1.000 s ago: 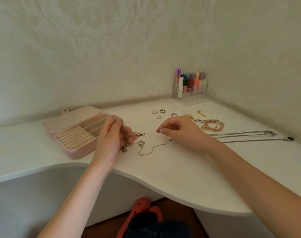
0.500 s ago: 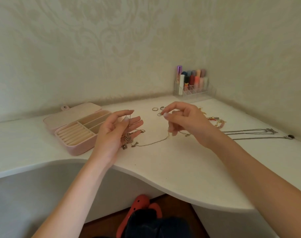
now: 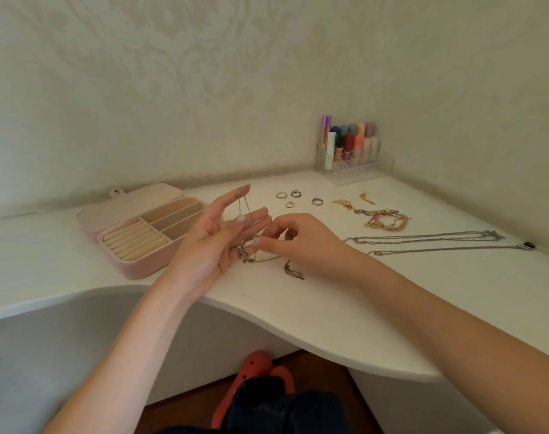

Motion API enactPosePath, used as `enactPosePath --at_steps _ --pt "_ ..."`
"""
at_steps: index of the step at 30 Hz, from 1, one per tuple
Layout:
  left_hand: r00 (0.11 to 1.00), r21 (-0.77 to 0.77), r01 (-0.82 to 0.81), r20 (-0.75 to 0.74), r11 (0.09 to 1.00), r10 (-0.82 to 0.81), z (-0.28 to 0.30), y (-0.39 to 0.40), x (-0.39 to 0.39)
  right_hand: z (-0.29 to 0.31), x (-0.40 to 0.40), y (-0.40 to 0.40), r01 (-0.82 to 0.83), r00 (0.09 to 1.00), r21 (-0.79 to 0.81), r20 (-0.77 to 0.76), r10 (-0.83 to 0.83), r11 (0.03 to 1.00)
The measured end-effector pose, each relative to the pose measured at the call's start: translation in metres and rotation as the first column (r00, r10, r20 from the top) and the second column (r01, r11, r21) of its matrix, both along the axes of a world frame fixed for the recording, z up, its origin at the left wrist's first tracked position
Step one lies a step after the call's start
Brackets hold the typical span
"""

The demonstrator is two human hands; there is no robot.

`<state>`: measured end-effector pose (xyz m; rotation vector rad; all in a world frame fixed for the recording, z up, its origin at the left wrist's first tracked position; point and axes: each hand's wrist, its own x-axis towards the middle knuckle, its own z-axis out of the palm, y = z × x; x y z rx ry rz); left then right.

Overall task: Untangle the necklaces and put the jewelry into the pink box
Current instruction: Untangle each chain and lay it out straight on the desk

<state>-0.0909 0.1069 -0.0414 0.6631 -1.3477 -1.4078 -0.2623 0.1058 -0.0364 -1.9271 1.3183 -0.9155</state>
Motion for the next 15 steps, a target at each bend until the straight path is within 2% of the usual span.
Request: enactPosePath --at_steps 4,7,11,15 --pt "1.0 0.015 0.029 -0.011 0.999 -0.029 -0.0003 -0.0018 0.0002 0.0033 0.0044 0.0038 -0.02 1.0 0.01 0.0 0.02 1.0" --pt "0.998 0.046 0.032 -0.056 0.998 -0.03 -0.0007 -0.0034 0.0009 0.005 0.0013 0.0041 -0.036 0.998 0.013 0.06 0.035 0.999" --pt "0.996 0.076 0.036 -0.08 0.996 -0.03 -0.0008 -0.0039 0.0017 -0.0008 0.0036 0.0037 0.003 0.999 -0.063 0.034 -0.001 0.998" --pt "0.996 0.09 0.04 -0.084 0.995 -0.032 -0.0004 -0.0033 0.0016 0.0022 0.0006 -0.0001 0.114 0.988 -0.163 0.126 -0.094 0.98"
